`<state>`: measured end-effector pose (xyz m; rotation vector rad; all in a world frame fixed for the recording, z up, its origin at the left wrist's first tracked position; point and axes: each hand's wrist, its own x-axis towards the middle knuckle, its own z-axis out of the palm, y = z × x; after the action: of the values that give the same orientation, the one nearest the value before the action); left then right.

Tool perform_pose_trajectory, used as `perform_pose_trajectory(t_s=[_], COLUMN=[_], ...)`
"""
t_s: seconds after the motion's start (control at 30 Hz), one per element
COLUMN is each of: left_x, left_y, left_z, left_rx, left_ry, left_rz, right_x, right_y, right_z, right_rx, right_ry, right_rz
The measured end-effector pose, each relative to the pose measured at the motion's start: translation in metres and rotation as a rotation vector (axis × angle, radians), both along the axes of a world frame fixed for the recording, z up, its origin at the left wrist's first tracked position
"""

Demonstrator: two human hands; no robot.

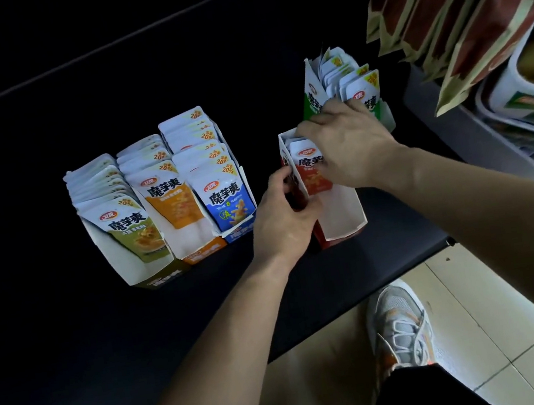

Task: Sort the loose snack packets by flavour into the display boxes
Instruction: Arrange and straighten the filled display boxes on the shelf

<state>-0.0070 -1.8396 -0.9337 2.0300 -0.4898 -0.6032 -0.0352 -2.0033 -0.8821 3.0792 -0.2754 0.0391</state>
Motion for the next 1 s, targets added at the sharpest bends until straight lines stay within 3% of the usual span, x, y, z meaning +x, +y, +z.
perform_pose_trajectory(t_s=[0.2, 0.33, 0.4, 0.5, 0.6, 0.73, 1.0], left_x=[0.001, 0.002, 0.002, 0.001, -0.001, -0.002, -0.005], left_y=[0.009, 0.024, 0.027, 0.027, 0.025, 0.025, 0.025], left_z=[0.003, 0.005, 0.008, 0.011, 0.01, 0.009, 0.013], left_rx=[0.025, 0.074, 0.09, 0.091, 0.085, 0.087, 0.089], left_ry=[-0.021, -0.054, -0.07, -0.07, -0.077, -0.064, -0.043], left_rz=[-0.035, -0.094, -0.111, -0.122, -0.103, -0.081, -0.073], right_x=[0.006, -0.002, -0.003, 0.0, 0.001, -0.003, -0.001], right_y=[-0.003, -0.005, -0.001, -0.002, -0.004, -0.003, -0.002], right_z=[0.014, -0.001, -0.008, -0.003, 0.004, 0.002, 0.005], right_rx=[0.168, 0.06, 0.159, 0.312, 0.247, 0.262, 0.305], right_ry=[0.103, -0.045, -0.046, 0.052, 0.142, -0.012, -0.048], right_rz=[-0.046, 0.002, -0.03, -0.089, -0.113, -0.116, -0.104])
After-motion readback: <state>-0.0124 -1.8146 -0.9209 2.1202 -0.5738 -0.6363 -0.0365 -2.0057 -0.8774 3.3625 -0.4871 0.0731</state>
